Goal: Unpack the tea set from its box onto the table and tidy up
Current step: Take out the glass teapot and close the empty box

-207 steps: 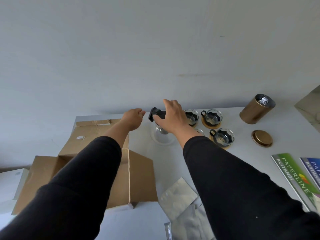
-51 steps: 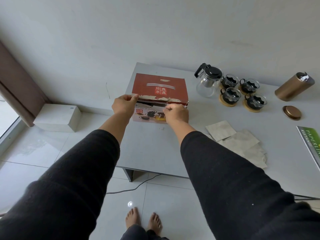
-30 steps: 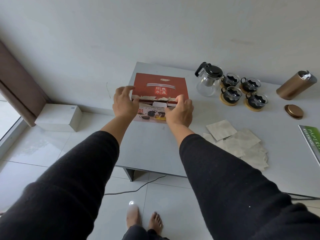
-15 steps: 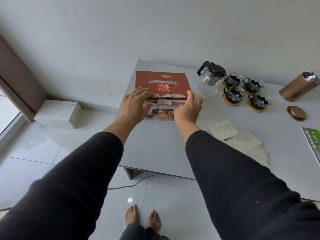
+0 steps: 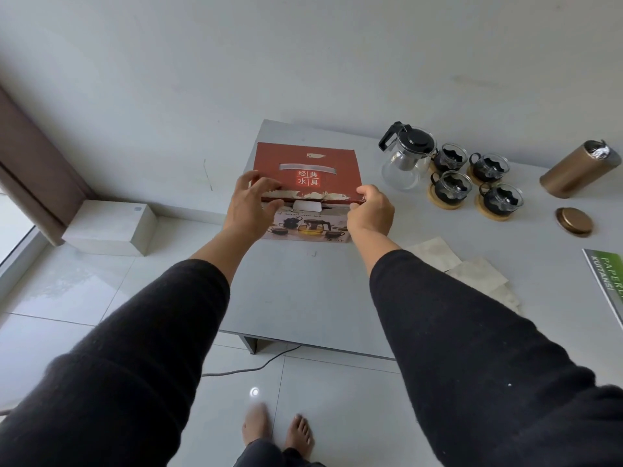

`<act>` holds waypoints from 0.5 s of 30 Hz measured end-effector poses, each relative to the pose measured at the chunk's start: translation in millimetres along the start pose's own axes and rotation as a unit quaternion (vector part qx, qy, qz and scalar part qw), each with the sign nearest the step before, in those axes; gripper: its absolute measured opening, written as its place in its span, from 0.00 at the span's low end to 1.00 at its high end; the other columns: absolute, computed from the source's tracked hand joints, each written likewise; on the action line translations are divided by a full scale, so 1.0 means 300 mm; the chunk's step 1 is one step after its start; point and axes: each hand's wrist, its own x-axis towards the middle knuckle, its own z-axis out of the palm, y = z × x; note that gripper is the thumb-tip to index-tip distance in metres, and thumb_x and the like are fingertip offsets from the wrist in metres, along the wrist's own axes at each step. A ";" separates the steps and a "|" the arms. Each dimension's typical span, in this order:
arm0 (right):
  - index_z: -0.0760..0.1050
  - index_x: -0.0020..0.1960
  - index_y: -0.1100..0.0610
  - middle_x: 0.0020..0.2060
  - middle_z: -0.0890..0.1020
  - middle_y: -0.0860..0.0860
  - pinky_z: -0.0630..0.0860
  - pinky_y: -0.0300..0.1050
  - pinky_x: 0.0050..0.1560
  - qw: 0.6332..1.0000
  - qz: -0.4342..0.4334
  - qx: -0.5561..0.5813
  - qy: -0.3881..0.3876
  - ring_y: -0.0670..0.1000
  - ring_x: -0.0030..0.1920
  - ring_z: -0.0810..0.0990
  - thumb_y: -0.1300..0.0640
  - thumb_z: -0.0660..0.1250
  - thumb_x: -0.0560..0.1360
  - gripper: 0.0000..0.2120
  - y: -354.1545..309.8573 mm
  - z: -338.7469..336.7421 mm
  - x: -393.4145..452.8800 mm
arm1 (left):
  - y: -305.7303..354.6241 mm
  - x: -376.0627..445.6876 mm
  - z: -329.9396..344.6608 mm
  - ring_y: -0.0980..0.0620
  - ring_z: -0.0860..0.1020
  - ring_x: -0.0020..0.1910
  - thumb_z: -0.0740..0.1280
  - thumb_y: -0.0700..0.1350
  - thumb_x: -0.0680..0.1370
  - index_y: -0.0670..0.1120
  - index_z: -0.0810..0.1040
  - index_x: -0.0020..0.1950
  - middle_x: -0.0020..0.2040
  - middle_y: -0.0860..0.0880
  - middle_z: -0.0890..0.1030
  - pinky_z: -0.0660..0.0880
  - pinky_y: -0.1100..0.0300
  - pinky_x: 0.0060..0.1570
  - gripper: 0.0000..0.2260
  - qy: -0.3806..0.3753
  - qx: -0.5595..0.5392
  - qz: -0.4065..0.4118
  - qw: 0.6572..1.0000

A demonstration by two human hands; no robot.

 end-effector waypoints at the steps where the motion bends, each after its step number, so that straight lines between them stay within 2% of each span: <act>1: 0.75 0.63 0.58 0.59 0.78 0.56 0.74 0.42 0.57 1.000 -0.003 -0.002 -0.002 0.56 0.60 0.77 0.68 0.62 0.77 0.16 0.001 -0.002 0.002 | -0.002 0.000 0.003 0.47 0.70 0.67 0.69 0.45 0.76 0.48 0.77 0.63 0.71 0.46 0.66 0.66 0.58 0.66 0.15 0.001 -0.001 0.002 1.000; 4: 0.77 0.59 0.59 0.60 0.75 0.56 0.73 0.40 0.56 1.000 -0.005 -0.010 -0.010 0.56 0.59 0.77 0.65 0.63 0.78 0.11 0.000 -0.001 -0.001 | -0.012 -0.001 0.016 0.47 0.69 0.69 0.71 0.48 0.75 0.48 0.78 0.62 0.71 0.46 0.65 0.66 0.56 0.68 0.17 -0.005 0.004 0.003 1.000; 7: 0.78 0.56 0.58 0.60 0.72 0.55 0.75 0.41 0.57 0.999 -0.025 -0.009 -0.022 0.56 0.56 0.78 0.62 0.66 0.77 0.09 0.004 0.011 -0.007 | -0.012 0.000 0.036 0.44 0.62 0.74 0.75 0.51 0.70 0.49 0.79 0.60 0.73 0.46 0.65 0.63 0.46 0.71 0.19 -0.007 0.048 0.043 0.998; 9: 0.77 0.59 0.56 0.62 0.70 0.54 0.76 0.43 0.58 0.998 -0.050 -0.017 -0.035 0.56 0.59 0.76 0.62 0.67 0.75 0.12 0.005 0.018 -0.012 | 0.001 -0.003 0.045 0.45 0.56 0.77 0.76 0.52 0.69 0.51 0.79 0.60 0.74 0.48 0.64 0.61 0.41 0.70 0.21 -0.016 0.077 0.050 0.996; 11: 0.76 0.62 0.54 0.65 0.68 0.54 0.74 0.45 0.60 0.994 -0.079 -0.031 -0.063 0.56 0.63 0.72 0.62 0.67 0.73 0.17 0.003 0.022 -0.017 | 0.014 -0.003 0.054 0.46 0.54 0.77 0.76 0.51 0.69 0.51 0.78 0.62 0.75 0.50 0.64 0.60 0.38 0.70 0.23 -0.030 0.089 0.050 0.994; 15: 0.75 0.64 0.49 0.70 0.65 0.52 0.70 0.47 0.63 0.982 -0.126 -0.077 -0.119 0.57 0.67 0.66 0.56 0.71 0.72 0.21 0.003 0.033 -0.029 | 0.020 0.002 0.069 0.45 0.58 0.76 0.75 0.49 0.71 0.50 0.77 0.64 0.73 0.49 0.68 0.59 0.43 0.72 0.22 -0.021 0.065 0.042 0.997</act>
